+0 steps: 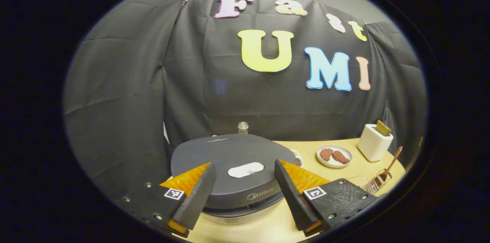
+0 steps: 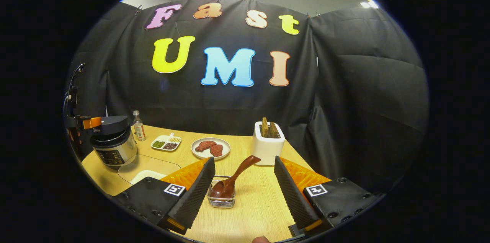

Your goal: Close the left gripper, press the button to open the rice cooker; take a wooden spoon from the chopstick holder with the right hand, scoop a spoonful of rice and pour it into the rice cooker, then put the wooden spoon back into the chopstick holder.

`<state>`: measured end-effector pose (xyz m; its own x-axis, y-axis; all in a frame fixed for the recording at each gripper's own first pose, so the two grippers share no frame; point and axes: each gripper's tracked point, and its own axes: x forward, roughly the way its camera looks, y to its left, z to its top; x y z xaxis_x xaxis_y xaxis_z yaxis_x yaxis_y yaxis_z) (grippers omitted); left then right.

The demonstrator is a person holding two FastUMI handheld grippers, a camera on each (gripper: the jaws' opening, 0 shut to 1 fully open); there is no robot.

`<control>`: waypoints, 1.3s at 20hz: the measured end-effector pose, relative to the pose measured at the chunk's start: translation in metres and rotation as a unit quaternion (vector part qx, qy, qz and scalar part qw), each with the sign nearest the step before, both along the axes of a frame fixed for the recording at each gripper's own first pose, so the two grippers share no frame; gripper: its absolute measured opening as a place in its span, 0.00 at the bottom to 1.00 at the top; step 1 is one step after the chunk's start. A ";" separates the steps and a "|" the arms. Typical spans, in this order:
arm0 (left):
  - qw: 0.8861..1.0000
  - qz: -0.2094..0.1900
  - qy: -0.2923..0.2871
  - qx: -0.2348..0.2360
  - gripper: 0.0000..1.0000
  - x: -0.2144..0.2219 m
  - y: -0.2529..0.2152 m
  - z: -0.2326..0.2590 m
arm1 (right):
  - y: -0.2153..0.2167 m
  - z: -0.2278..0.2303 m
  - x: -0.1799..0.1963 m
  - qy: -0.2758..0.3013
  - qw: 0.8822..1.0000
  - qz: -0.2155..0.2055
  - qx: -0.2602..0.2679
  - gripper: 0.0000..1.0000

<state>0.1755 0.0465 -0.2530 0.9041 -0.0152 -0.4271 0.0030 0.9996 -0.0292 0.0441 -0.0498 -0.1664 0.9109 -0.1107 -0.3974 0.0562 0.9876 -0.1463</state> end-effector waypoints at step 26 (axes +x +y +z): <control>0.997 -0.016 -0.070 0.017 0.93 -0.065 -0.044 0.060 | 0.013 0.041 -0.007 -0.046 0.997 0.053 0.039 0.98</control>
